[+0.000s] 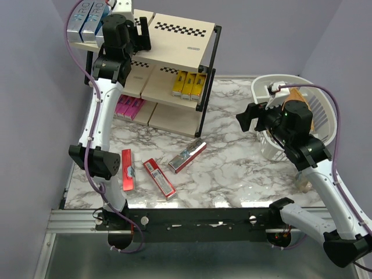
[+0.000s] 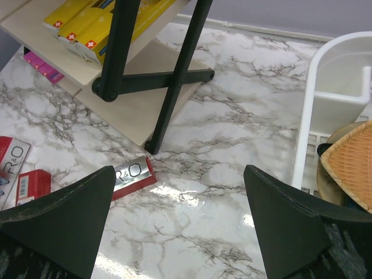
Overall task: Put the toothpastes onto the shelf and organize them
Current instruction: Adjust the toothpaste on the shelf.
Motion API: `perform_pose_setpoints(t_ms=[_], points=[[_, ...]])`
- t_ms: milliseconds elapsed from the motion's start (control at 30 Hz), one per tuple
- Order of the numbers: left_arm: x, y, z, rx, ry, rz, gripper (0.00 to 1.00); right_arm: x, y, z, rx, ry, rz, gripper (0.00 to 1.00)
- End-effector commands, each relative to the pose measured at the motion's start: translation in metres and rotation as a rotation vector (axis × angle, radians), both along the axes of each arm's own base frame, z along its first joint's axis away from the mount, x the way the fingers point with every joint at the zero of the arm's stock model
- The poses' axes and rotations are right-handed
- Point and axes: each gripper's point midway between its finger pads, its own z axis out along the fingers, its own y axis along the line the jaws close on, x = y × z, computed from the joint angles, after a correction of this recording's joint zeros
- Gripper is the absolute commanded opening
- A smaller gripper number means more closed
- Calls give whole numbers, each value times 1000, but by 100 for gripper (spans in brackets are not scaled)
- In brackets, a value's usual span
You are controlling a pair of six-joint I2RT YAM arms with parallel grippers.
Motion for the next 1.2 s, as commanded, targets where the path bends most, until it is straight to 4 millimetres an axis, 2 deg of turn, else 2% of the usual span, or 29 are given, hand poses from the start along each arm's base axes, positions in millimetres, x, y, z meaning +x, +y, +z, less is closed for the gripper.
perform_pose_setpoints(t_ms=[0,233,467,667,867,1167], points=[[6,14,6,63,-20,77,97,3,-4,-2,-8,32,-27,100],[24,27,-1,132,-27,152,99,7,0,-5,1,91,-35,100],[34,38,-15,136,2,176,99,16,3,7,-11,101,-35,100],[36,32,-12,131,-24,138,99,22,8,15,2,95,-22,100],[35,46,-7,128,-44,225,99,23,11,13,3,99,-15,100],[37,49,0,100,-70,257,99,23,12,13,3,94,-6,100]])
